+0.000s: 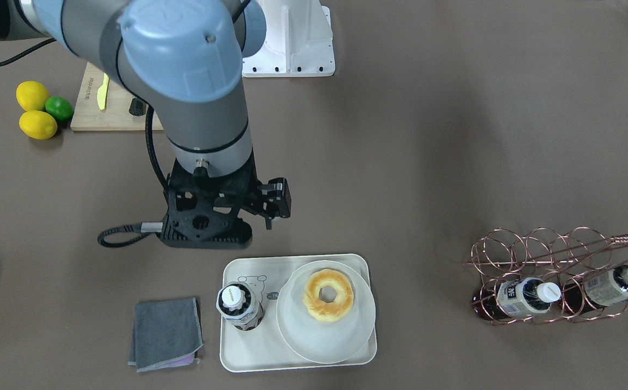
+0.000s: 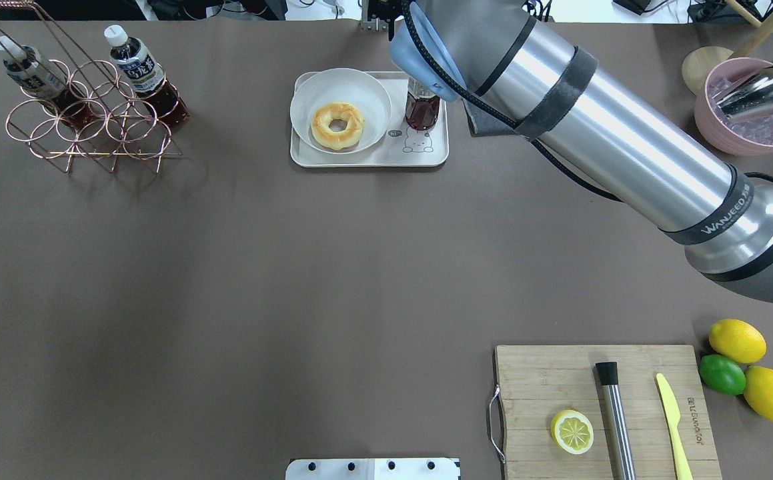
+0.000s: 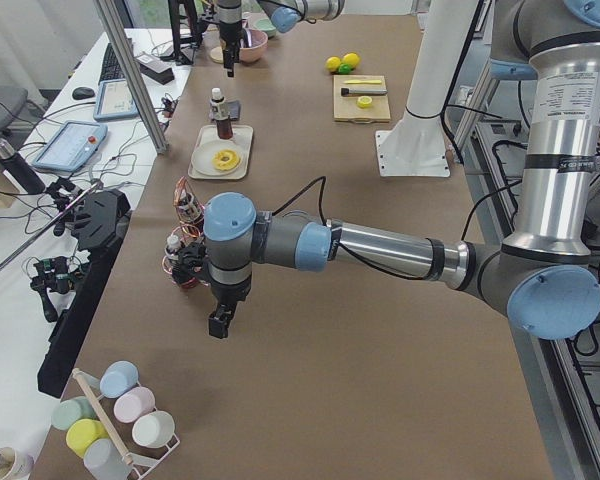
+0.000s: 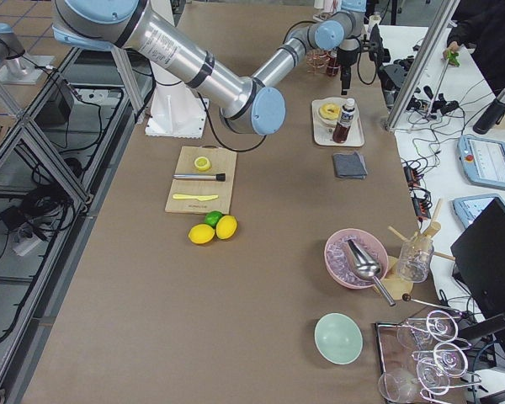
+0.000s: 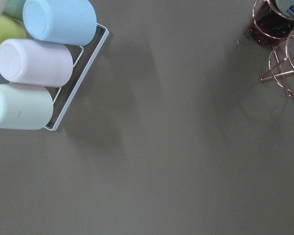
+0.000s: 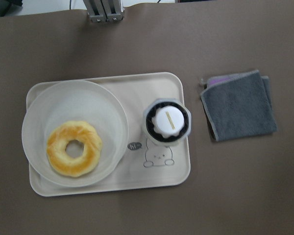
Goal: Place tea on tray
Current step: 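Open the right gripper and withdraw it away from the tray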
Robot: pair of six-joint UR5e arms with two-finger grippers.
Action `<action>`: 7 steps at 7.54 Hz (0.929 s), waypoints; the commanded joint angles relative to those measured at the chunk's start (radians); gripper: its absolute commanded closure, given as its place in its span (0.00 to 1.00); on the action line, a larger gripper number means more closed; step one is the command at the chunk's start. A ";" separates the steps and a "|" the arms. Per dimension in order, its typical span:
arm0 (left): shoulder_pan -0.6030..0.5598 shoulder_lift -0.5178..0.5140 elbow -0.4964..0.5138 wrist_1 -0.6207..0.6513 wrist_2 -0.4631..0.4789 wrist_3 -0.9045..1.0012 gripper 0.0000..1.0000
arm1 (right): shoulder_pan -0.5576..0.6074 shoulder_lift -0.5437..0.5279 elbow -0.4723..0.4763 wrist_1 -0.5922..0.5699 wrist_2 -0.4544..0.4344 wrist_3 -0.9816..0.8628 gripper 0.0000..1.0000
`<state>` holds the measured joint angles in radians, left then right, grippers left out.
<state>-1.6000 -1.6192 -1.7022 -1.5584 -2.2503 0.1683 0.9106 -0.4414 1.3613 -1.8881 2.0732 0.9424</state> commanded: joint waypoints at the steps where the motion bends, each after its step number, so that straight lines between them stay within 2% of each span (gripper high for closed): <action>1: 0.000 0.001 -0.001 -0.002 0.000 0.003 0.02 | -0.027 -0.108 0.271 -0.318 -0.033 -0.008 0.00; 2: 0.000 0.002 -0.004 -0.002 0.000 0.005 0.02 | -0.048 -0.287 0.406 -0.322 -0.120 -0.048 0.00; 3: 0.000 0.007 -0.008 -0.002 -0.002 0.007 0.02 | -0.030 -0.442 0.495 -0.318 -0.174 -0.212 0.00; 5: 0.000 0.010 -0.016 -0.002 -0.002 0.007 0.02 | 0.129 -0.621 0.501 -0.287 -0.171 -0.531 0.00; 6: -0.001 0.007 -0.017 -0.002 -0.002 0.007 0.02 | 0.204 -0.755 0.499 -0.152 -0.150 -0.633 0.00; 7: 0.000 0.002 -0.019 0.000 -0.003 0.008 0.02 | 0.293 -0.915 0.483 0.035 -0.092 -0.736 0.00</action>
<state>-1.6007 -1.6117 -1.7180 -1.5600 -2.2519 0.1749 1.0612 -1.1116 1.8574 -2.1012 1.9168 0.3977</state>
